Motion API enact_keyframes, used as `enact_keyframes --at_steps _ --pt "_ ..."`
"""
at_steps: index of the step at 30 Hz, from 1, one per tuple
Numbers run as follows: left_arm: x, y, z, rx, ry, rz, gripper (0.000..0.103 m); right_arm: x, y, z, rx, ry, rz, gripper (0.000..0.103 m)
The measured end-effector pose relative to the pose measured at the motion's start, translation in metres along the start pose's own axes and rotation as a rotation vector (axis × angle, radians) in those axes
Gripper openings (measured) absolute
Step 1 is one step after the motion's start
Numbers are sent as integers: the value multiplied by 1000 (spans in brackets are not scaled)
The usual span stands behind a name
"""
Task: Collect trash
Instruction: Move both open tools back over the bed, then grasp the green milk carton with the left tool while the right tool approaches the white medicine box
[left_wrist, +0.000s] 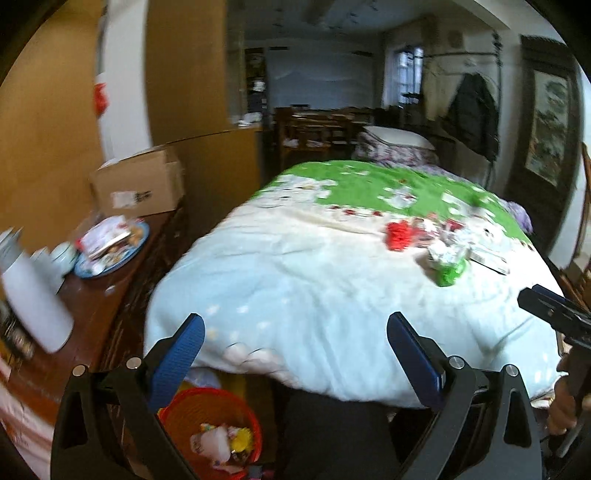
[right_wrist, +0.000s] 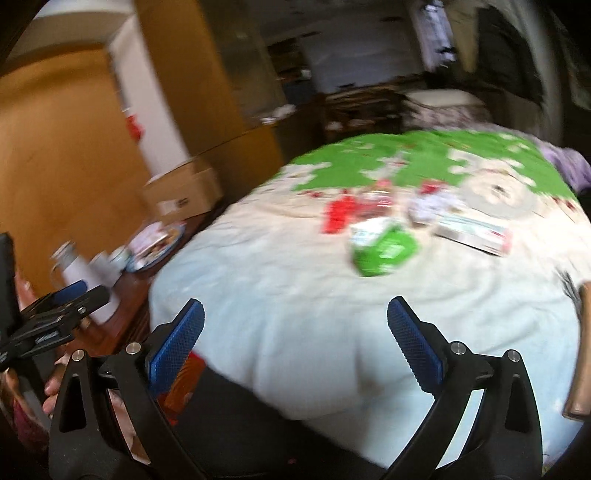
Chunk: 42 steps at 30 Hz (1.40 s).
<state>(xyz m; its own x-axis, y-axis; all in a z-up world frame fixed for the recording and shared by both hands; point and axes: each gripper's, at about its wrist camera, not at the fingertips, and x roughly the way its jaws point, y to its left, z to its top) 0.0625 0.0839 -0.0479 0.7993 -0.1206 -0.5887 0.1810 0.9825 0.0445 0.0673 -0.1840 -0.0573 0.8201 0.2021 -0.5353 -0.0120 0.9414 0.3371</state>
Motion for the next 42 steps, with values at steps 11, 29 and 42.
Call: enact_keyframes --at_steps 11,29,42 --pt "122 -68 15 96 162 -96 97 54 -95 -6 109 74 -246 96" --pt "202 -169 41 252 219 -340 97 75 -170 13 288 21 -424 96" --pt "263 -203 63 231 270 -292 98 73 -184 8 379 -3 -354 96"
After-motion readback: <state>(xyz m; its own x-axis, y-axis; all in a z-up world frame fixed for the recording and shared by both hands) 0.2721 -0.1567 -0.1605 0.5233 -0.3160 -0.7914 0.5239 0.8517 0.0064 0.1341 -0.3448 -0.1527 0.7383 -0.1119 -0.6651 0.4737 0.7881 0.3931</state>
